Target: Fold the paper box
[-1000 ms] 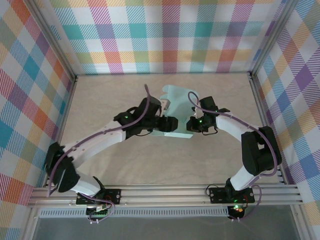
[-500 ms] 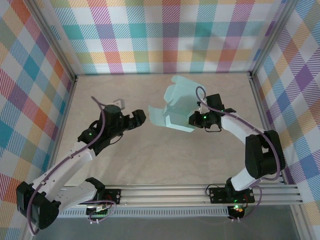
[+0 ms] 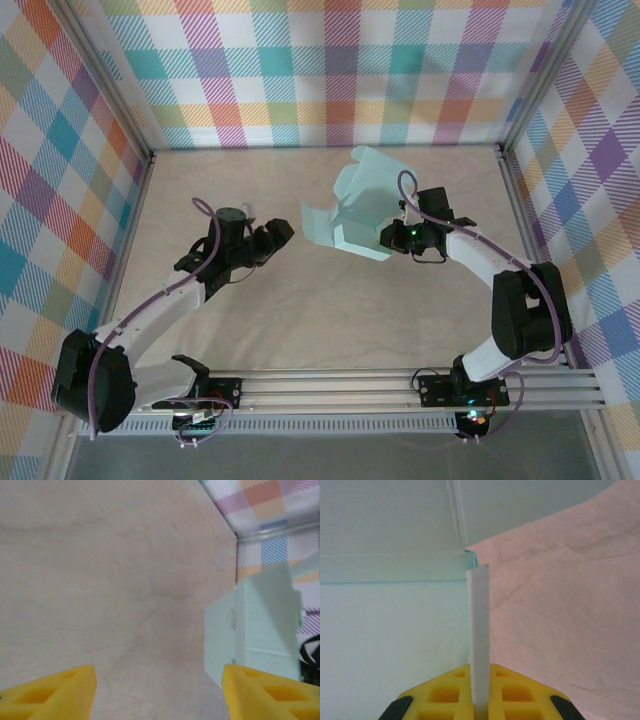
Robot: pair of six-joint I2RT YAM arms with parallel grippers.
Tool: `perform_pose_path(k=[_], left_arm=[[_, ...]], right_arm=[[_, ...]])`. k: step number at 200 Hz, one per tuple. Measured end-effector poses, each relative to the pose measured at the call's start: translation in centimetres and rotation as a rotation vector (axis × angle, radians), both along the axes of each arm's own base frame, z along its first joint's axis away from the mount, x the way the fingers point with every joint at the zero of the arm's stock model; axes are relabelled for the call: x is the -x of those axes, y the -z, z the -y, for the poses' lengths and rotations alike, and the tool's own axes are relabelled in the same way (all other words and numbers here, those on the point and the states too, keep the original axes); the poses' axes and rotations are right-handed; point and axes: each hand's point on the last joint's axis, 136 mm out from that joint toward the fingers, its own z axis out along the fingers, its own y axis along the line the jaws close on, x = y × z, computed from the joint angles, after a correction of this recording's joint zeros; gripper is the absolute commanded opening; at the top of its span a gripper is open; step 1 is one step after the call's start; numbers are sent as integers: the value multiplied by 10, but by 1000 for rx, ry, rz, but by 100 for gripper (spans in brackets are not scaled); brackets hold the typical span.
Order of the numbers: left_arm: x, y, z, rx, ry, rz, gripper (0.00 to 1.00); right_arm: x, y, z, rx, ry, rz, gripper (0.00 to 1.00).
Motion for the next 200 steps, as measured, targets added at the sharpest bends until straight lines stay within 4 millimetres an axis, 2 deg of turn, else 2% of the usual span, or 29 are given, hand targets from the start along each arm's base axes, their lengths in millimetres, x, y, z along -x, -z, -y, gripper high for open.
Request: perform_pose_path(k=[35,63,103,132,187,200], left_arm=[[0,-15,45,44,116,19,50],[1,-11,66,52,172,8,47],[0,1,75,43,194,-18,44],[-1,2,86,45,214,-26,42],[-2,9,103,40,248,-55,32],[-2,14,104,36,249,-70,24]], right_arm=[[0,6,8,54,11,2,0],[1,10,12,88,13,1,0],[2,12,14,110,10,2,0],[5,14,11,125,1,0,0],[15,23,12,239,-32,0,0],[17,22,13,283,-37,15,0]])
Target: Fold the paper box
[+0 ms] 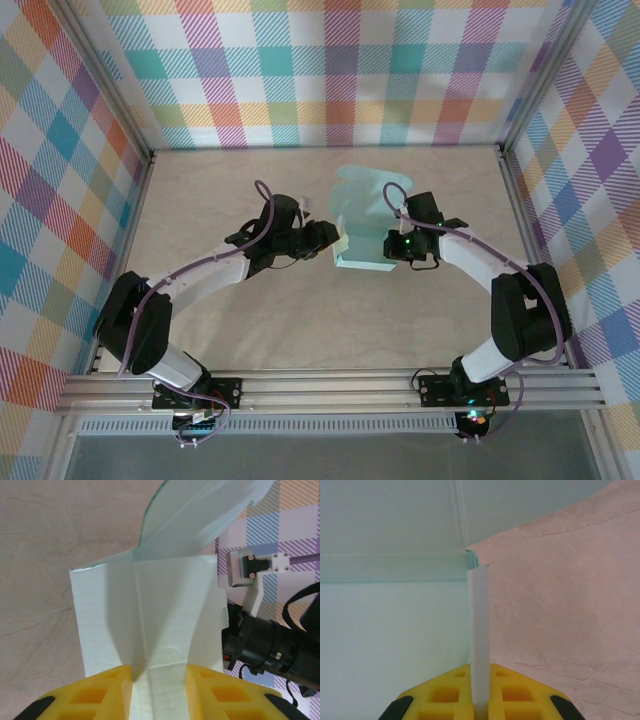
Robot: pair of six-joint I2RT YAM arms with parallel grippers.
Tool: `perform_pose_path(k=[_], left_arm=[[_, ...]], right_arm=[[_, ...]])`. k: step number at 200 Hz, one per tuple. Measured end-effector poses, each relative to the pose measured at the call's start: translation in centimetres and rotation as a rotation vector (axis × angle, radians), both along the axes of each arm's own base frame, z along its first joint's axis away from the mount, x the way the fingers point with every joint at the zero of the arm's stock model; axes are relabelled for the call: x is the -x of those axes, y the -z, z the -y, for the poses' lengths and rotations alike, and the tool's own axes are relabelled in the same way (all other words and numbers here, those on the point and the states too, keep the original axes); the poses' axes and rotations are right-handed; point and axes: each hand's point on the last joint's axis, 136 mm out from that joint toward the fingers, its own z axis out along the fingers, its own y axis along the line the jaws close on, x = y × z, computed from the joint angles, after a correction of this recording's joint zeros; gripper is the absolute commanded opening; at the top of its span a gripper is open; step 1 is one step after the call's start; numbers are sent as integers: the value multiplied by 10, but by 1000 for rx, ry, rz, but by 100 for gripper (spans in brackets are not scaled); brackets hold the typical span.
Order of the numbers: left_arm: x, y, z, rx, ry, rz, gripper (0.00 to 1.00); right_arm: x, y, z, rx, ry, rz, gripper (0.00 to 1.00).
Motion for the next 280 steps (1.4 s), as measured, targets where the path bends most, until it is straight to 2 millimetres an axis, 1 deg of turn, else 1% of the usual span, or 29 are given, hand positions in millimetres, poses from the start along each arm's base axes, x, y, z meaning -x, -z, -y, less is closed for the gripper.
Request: perform_pose_path(k=[6,43,83,136,175,202,206,215,255,280], left_arm=[[0,2,0,-4,0,-8,21],[2,18,1,-30,5,-42,22],[4,39,8,-66,14,-73,25],[5,54,8,-130,17,-52,25],[2,72,6,-175,14,-58,24],[2,83,6,-199,17,-68,23],[2,85,7,-203,16,-70,19],[1,89,7,-211,16,-73,18],[1,109,12,-255,20,-91,18],[2,121,14,-282,22,-109,18]], right_arm=[[0,-1,1,13,-1,6,0],[-2,-10,7,74,0,63,0],[-1,-8,12,105,1,65,0],[1,-4,12,104,11,49,0],[3,5,11,96,21,15,0],[3,7,10,83,30,0,0],[3,8,10,82,31,-2,0],[3,9,11,80,37,-7,0],[4,20,14,85,55,-41,0],[5,24,15,88,63,-53,0]])
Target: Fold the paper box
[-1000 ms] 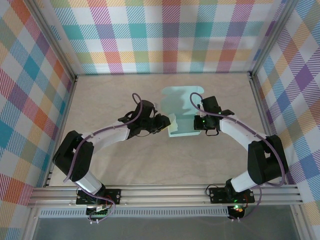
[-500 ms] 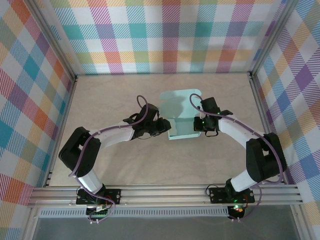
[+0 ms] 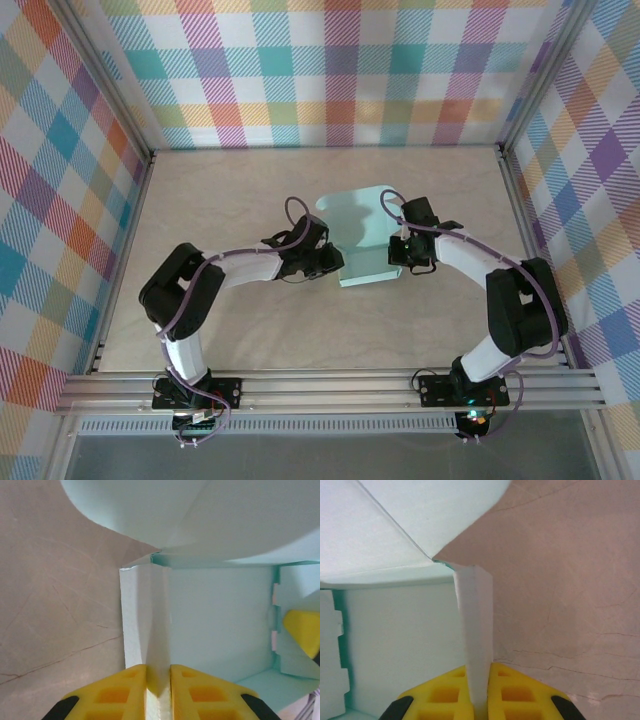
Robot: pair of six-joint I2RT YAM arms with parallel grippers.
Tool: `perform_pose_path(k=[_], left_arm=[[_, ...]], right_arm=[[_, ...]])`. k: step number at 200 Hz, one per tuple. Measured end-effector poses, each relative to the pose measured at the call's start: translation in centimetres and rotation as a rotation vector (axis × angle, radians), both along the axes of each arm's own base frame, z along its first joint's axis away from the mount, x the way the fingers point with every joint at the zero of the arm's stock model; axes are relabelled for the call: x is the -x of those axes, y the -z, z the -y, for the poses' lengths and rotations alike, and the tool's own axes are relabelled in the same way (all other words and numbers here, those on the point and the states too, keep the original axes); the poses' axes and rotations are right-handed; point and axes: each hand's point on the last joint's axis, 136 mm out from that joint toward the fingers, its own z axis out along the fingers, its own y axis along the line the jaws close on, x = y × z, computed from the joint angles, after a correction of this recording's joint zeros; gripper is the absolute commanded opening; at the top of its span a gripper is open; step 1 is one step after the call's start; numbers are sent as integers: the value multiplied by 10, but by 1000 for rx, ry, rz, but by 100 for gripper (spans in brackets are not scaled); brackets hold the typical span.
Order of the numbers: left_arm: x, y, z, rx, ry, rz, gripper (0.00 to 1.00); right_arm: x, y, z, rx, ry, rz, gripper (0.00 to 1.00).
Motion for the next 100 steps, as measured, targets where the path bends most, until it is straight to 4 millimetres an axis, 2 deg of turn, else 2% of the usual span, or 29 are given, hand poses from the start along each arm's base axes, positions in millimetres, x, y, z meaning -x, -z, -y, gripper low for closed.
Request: perform_pose_path(k=[43,79,100], left_arm=[[-3,1,3,-91,-19,-6,15],[-1,2,2,-237,-23,3,13],[0,2,2,-295,-25,12,18]], right_arm=[[-2,3,2,-10,27,3,0],[1,8,1,-21,41,-6,0],[1,8,1,-27,45,-9,0]])
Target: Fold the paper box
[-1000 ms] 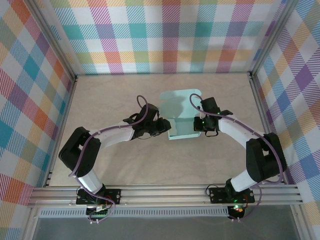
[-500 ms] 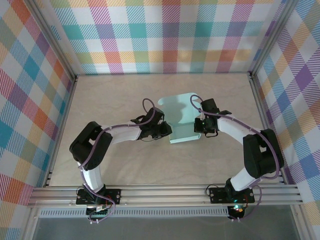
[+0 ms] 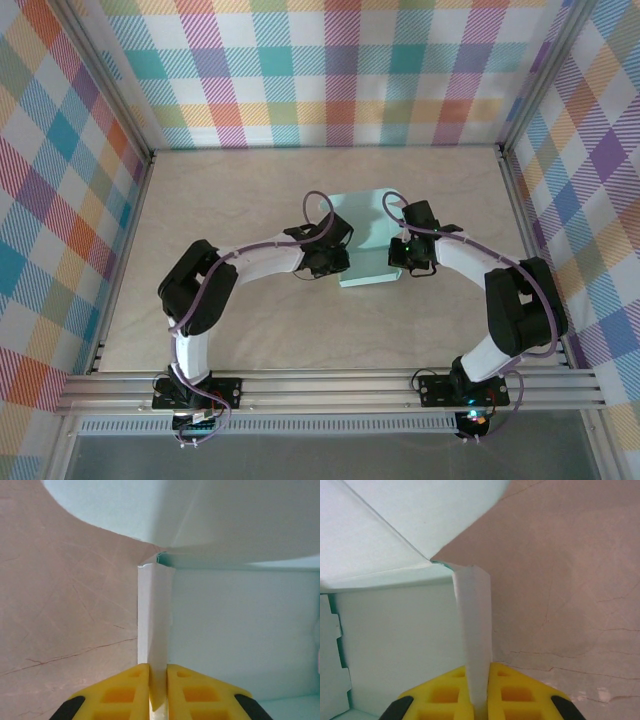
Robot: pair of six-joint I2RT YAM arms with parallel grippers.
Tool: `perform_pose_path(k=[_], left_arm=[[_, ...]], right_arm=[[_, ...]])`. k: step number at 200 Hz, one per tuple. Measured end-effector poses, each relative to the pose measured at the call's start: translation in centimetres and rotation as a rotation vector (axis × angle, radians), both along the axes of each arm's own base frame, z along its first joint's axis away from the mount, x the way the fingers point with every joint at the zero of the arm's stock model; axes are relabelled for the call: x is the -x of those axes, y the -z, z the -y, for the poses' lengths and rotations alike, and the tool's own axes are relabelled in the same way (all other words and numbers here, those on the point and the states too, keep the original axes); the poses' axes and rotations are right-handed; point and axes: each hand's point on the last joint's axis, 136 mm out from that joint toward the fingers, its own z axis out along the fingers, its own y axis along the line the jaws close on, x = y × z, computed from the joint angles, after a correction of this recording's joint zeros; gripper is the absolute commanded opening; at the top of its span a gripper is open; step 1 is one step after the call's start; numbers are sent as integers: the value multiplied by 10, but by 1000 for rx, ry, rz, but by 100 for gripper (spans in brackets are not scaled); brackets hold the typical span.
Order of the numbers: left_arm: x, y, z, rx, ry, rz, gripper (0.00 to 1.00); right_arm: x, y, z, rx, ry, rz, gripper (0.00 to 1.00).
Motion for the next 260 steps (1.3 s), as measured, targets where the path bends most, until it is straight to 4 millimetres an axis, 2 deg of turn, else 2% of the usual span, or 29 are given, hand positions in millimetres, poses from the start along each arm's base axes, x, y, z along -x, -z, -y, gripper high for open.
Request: perform_pose_path(k=[47,75,138,188,217,222,231,239,260], left_arm=[[11,16,-4,-100,8,-25,18],[17,24,-7,-129,13,-48,15],[16,19,-13,-178,5,-53,12],[18,23,-17,-242,2,-78,0],[20,26,-19,-284,3,-86,0],[20,26,-19,-285,2,-86,3],[20,26,-19,-286,1,-86,18],[19,26,-20,-288,-3,-84,27],[18,26,-20,-292,-9,-79,32]], right_arm=[[3,0,-6,-28,-18,-12,0],[7,1,-10,-43,-28,-21,0],[9,2,-14,-38,-39,-20,0],[11,4,-19,44,-62,12,0],[13,5,-21,81,-72,28,0],[13,5,-21,82,-72,28,0],[13,5,-21,85,-73,30,0],[13,5,-21,86,-73,31,0],[13,5,-22,88,-77,32,0]])
